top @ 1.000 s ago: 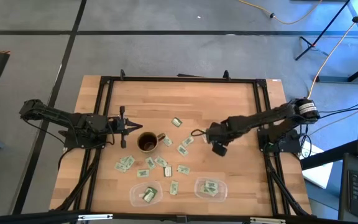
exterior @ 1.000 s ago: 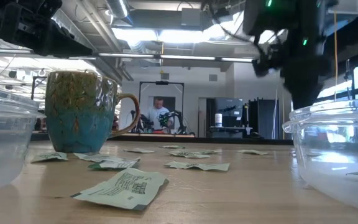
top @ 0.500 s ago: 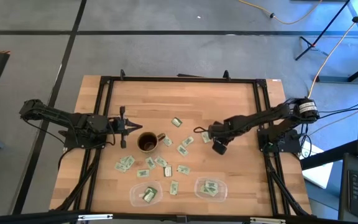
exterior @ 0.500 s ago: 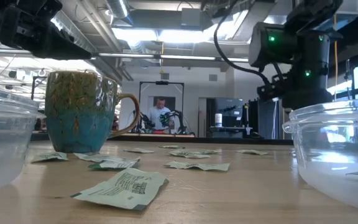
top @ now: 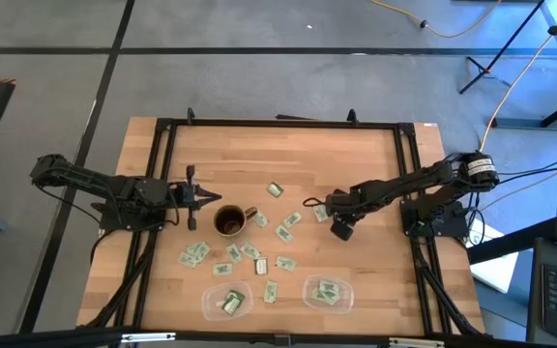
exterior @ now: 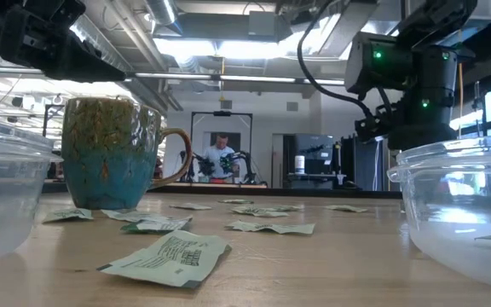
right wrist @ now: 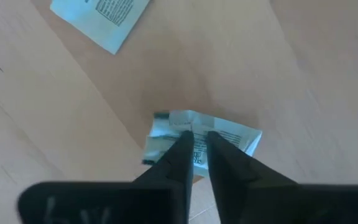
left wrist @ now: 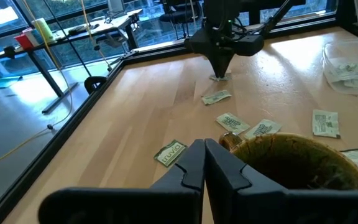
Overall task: Pick and place items into bin
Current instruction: Put the white stevia packet into the right transparent bin
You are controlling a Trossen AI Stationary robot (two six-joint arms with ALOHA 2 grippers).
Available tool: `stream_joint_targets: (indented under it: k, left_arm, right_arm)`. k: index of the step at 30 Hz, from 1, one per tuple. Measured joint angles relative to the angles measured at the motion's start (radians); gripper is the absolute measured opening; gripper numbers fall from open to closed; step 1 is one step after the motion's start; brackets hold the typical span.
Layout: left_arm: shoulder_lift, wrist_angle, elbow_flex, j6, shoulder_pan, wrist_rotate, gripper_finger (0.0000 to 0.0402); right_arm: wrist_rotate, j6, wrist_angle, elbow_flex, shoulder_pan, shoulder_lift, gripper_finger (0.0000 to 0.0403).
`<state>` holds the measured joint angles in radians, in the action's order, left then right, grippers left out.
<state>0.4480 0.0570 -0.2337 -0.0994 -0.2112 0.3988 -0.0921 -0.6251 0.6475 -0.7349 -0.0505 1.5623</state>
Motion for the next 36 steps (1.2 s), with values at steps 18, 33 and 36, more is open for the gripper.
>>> stream_joint_targets:
  k: [18,33,36]
  left_arm:
    - [0.0,0.0,0.0,0.008,0.0,0.0,0.0008]
    - [0.0,-0.001,0.0,0.011,0.0,0.0,0.0006]
    - [0.0,-0.001,0.0,0.011,0.0,0.0,0.0006]
  right_arm:
    - [0.016,0.001,0.073,-0.154,-0.077,-0.007,0.0002]
    - [0.018,0.038,-0.162,-0.425,-0.505,-0.005,0.0002]
    - [0.018,0.046,-0.206,-0.425,-0.561,0.01,0.0002]
